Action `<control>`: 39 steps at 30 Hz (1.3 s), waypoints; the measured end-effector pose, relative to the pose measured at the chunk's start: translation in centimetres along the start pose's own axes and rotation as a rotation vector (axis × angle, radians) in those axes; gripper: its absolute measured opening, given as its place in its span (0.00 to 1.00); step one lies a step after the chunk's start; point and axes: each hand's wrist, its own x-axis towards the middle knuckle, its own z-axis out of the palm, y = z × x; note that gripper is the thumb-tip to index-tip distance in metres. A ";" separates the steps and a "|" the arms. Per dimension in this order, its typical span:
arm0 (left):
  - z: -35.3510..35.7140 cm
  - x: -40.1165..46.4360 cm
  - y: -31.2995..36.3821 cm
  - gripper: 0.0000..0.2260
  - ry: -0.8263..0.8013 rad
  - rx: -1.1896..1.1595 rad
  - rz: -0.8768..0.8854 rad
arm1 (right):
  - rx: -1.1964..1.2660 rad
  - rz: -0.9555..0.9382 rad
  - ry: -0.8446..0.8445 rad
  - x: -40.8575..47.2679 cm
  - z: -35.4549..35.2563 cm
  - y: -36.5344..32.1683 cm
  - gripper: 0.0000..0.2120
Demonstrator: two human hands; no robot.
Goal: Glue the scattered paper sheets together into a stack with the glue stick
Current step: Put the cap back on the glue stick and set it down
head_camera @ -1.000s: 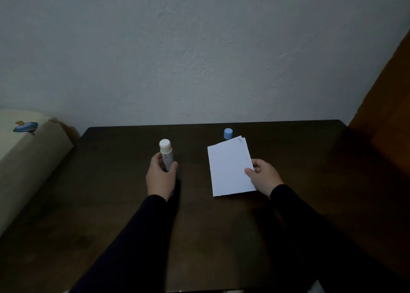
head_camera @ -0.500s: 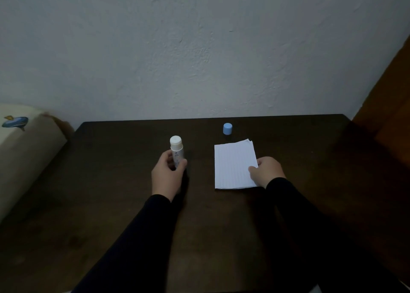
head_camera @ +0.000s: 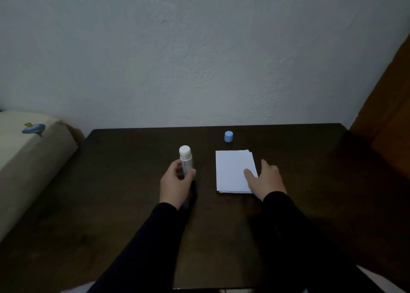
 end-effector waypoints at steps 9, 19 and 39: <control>-0.5 -3.6 2.1 0.23 -0.148 -0.053 0.009 | 0.243 -0.187 -0.047 -7.2 -1.7 -1.6 0.24; -1.5 -9.8 2.8 0.17 -0.341 -0.034 0.114 | 0.755 -0.149 -0.301 -13.5 -1.7 -1.9 0.23; -1.4 -10.0 -0.4 0.17 -0.304 0.031 0.153 | 1.290 0.217 -0.341 -12.0 2.0 -1.2 0.17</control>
